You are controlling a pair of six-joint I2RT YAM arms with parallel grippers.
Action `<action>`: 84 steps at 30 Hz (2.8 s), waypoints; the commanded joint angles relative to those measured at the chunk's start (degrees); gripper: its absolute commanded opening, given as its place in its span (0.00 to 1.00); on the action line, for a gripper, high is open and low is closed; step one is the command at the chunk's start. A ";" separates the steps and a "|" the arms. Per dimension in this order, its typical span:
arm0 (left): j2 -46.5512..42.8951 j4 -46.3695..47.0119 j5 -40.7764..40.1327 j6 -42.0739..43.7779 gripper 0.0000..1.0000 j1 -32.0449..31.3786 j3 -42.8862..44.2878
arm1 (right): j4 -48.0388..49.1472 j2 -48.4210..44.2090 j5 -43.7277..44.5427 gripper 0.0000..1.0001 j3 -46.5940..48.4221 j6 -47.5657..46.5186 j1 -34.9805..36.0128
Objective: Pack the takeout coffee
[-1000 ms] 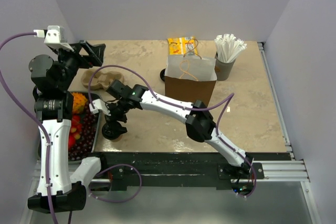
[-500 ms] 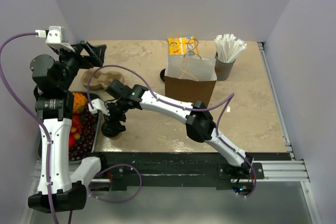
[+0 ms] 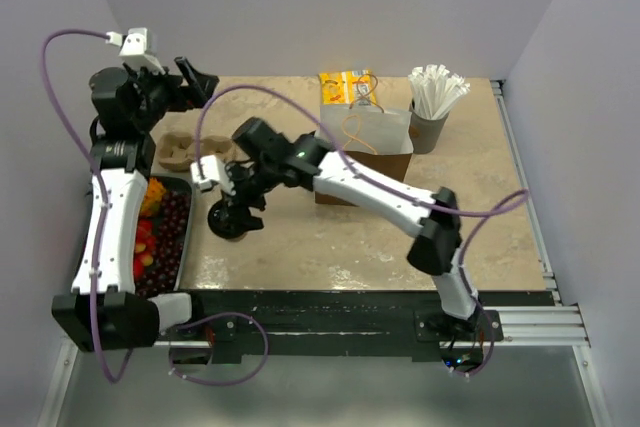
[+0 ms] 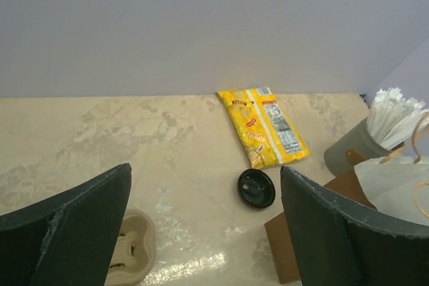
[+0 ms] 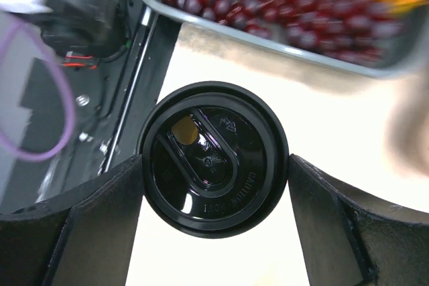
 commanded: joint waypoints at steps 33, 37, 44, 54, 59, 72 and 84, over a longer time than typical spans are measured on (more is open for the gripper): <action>23.90 -0.22 6.87 -5.11 0.63 -27.82 9.61 | -5.36 -41.63 16.58 0.64 -7.84 6.28 -27.28; 24.08 0.92 8.98 -6.52 0.49 -28.70 8.56 | -2.46 -40.22 16.85 0.64 -9.07 6.02 -27.54; 23.99 1.28 10.48 -6.53 0.15 -29.49 8.21 | 0.36 -35.39 15.18 0.64 -7.58 7.78 -28.25; 20.65 1.72 10.22 -6.87 0.00 -29.58 4.43 | -1.83 -33.36 12.28 0.63 -8.28 8.22 -30.36; 19.33 2.51 10.48 -7.58 0.00 -29.75 3.28 | -4.47 -32.92 12.10 0.63 -8.10 8.22 -30.45; 17.13 3.65 11.45 -8.81 0.00 -30.02 -0.05 | -5.27 -35.03 10.08 0.62 -19.87 7.61 -30.45; 15.38 4.62 12.77 -9.07 0.00 -30.02 -3.39 | 0.00 -35.20 8.50 0.62 -28.74 5.32 -30.45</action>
